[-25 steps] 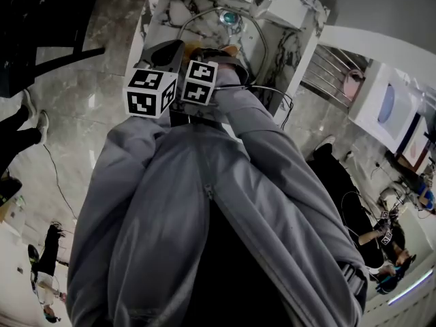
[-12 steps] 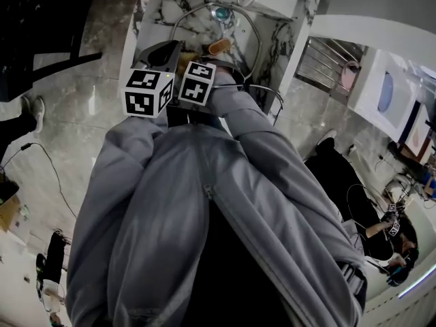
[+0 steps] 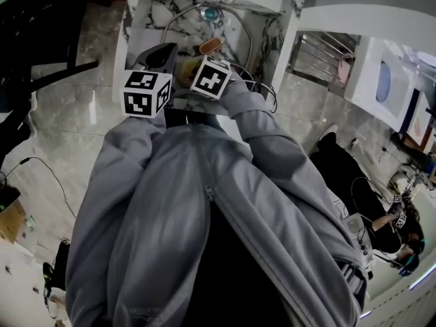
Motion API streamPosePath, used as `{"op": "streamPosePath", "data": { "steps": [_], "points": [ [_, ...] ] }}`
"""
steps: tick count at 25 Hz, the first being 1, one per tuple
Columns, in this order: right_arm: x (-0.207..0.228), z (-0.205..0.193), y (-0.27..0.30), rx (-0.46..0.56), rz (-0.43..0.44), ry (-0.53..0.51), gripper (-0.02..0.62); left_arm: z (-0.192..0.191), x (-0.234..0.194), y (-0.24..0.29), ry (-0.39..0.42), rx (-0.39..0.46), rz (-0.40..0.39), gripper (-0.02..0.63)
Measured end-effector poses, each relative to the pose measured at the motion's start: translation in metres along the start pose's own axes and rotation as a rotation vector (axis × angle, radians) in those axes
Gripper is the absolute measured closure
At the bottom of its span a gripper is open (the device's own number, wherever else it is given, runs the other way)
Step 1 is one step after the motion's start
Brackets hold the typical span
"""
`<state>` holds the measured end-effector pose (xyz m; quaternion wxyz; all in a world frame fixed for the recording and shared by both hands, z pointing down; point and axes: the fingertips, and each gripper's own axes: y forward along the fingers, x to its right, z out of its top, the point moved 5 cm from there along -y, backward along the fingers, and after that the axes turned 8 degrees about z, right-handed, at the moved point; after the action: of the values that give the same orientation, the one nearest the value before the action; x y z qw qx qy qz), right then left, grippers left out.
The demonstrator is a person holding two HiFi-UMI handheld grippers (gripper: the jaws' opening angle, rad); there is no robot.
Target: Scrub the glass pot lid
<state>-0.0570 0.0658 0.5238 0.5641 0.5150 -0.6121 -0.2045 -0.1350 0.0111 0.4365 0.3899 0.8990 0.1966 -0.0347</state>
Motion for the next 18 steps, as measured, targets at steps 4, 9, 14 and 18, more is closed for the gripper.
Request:
{"op": "streamPosePath", "data": {
  "steps": [4, 9, 14, 18],
  "points": [
    [0.006, 0.005, -0.048, 0.118, -0.079, 0.011, 0.538, 0.008, 0.005, 0.006, 0.01, 0.009, -0.006, 0.592],
    [0.024, 0.01, -0.105, 0.26, -0.189, 0.038, 0.54, 0.024, 0.009, 0.019, 0.02, 0.036, -0.011, 0.592],
    [0.052, 0.012, -0.13, 0.303, -0.279, 0.049, 0.54, 0.032, 0.012, 0.034, 0.029, 0.021, -0.028, 0.592],
    [0.074, 0.013, -0.137, 0.292, -0.347, 0.029, 0.54, 0.04, 0.015, 0.046, 0.038, 0.019, -0.046, 0.592]
  ]
}}
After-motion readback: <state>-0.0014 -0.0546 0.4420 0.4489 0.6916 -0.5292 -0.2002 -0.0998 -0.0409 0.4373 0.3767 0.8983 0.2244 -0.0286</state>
